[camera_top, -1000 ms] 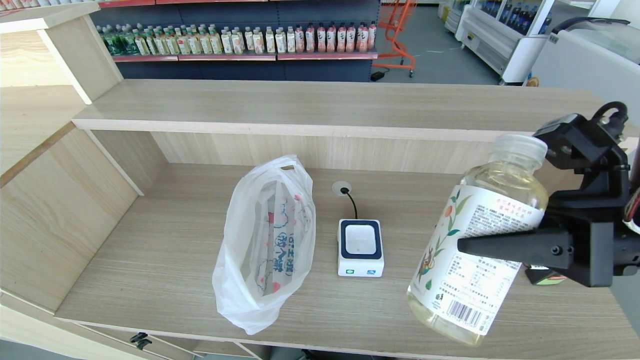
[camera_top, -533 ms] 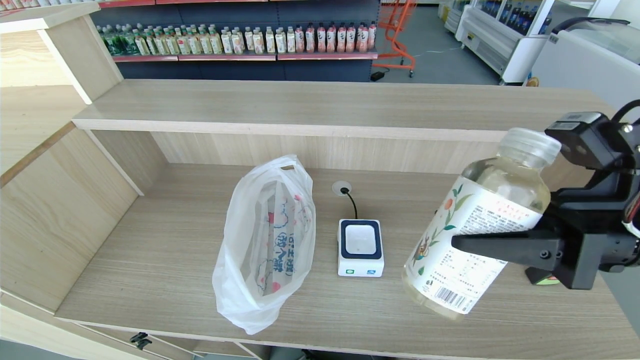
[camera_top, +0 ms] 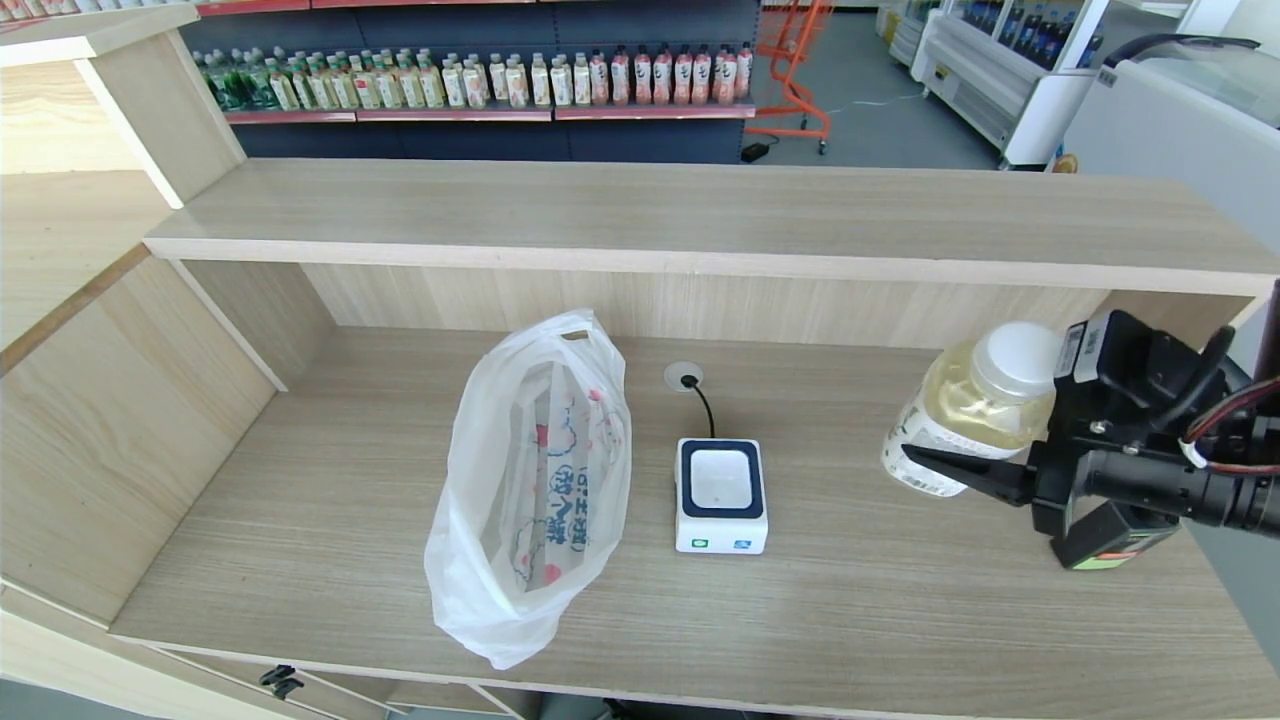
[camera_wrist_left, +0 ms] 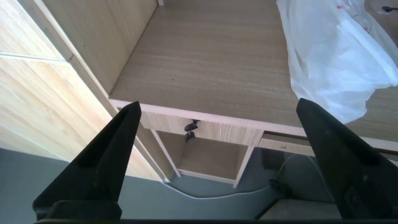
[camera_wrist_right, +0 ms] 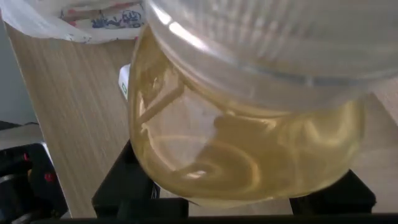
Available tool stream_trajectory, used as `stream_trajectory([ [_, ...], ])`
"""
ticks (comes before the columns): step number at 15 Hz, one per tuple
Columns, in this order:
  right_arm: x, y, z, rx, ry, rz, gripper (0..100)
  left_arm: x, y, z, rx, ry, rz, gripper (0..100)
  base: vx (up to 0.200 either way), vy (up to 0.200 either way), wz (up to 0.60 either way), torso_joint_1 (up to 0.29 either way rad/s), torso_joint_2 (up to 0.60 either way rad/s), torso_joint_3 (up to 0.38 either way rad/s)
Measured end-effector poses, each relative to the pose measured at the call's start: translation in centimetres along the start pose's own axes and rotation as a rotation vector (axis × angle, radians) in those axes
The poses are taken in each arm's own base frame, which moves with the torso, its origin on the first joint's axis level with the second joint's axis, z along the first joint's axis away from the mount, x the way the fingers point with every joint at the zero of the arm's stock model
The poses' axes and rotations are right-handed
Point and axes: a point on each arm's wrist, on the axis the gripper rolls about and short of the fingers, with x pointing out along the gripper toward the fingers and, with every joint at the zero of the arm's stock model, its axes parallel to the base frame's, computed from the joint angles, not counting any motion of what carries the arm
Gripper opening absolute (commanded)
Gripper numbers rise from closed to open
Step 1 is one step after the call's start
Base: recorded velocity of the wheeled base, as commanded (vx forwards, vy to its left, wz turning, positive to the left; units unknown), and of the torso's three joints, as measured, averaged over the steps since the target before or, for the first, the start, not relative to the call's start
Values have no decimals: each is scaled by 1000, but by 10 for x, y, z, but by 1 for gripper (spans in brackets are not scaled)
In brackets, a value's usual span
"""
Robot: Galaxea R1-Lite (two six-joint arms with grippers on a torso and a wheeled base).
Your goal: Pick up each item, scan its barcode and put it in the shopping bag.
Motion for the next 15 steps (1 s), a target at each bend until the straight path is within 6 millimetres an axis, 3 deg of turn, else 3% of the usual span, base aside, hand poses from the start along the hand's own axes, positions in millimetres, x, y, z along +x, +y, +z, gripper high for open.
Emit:
stream_trajectory([
  [6,-7,-12,-7,-377,95,-143,0,0,0,0,1,0,0,100,0,0,0,0,0,0],
  [8,-11,-15,-10,-397,116,-159,0,0,0,0,3,0,0,100,0,0,0,0,0,0],
  [15,-11,-15,-12,-293,81,-141,0,0,0,0,-17,0,0,100,0,200,0,1,3,2],
])
